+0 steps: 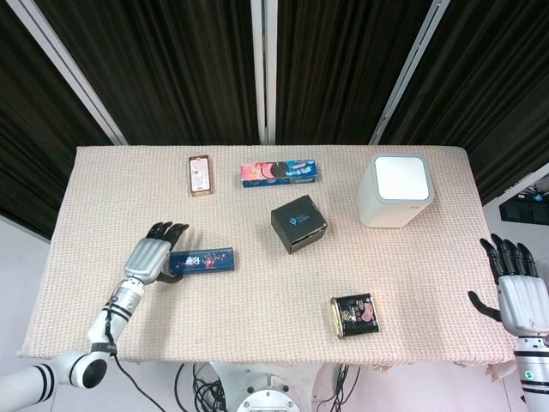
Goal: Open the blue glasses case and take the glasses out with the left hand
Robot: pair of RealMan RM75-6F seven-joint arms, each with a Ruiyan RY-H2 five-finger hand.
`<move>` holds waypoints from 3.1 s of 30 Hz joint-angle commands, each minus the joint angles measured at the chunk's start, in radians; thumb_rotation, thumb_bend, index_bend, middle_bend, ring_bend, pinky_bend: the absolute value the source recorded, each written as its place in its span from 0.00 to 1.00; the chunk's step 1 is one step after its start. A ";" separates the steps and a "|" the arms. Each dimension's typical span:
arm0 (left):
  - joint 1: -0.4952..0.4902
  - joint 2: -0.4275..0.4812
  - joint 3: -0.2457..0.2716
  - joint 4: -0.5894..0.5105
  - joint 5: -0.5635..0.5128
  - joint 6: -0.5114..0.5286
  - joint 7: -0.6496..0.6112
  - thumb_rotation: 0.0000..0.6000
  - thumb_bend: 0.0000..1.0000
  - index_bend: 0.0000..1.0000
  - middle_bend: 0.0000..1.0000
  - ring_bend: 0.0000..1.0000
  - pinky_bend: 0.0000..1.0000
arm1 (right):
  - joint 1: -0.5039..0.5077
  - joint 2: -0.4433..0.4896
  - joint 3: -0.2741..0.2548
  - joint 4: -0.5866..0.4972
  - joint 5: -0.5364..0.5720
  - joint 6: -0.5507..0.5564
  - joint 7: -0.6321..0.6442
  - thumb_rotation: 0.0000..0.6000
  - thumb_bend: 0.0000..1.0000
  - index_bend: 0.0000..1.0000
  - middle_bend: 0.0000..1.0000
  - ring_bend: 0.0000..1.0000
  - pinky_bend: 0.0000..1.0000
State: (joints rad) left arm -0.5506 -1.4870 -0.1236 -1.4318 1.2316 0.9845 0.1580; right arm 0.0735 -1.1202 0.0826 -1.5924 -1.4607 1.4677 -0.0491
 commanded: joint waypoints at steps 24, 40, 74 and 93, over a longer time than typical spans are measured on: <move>-0.011 0.057 0.011 -0.075 0.015 0.000 -0.019 1.00 0.23 0.08 0.16 0.00 0.05 | -0.004 0.020 0.007 -0.019 0.007 0.010 0.006 1.00 0.17 0.00 0.00 0.00 0.00; -0.020 0.048 0.016 -0.058 -0.004 -0.014 -0.015 1.00 0.24 0.10 0.26 0.00 0.05 | 0.000 0.016 0.006 -0.012 0.014 -0.001 0.007 1.00 0.17 0.00 0.00 0.00 0.00; -0.031 0.051 0.022 -0.063 -0.009 -0.019 -0.019 1.00 0.31 0.12 0.32 0.00 0.05 | 0.005 0.011 0.003 -0.006 0.020 -0.014 0.006 1.00 0.17 0.00 0.00 0.00 0.00; -0.037 0.043 0.020 -0.049 -0.017 -0.024 -0.026 1.00 0.36 0.17 0.39 0.04 0.05 | 0.009 0.013 0.002 -0.008 0.025 -0.026 0.003 1.00 0.17 0.00 0.00 0.00 0.00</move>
State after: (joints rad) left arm -0.5873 -1.4442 -0.1031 -1.4804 1.2146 0.9602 0.1324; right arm 0.0830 -1.1074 0.0840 -1.5999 -1.4362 1.4410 -0.0461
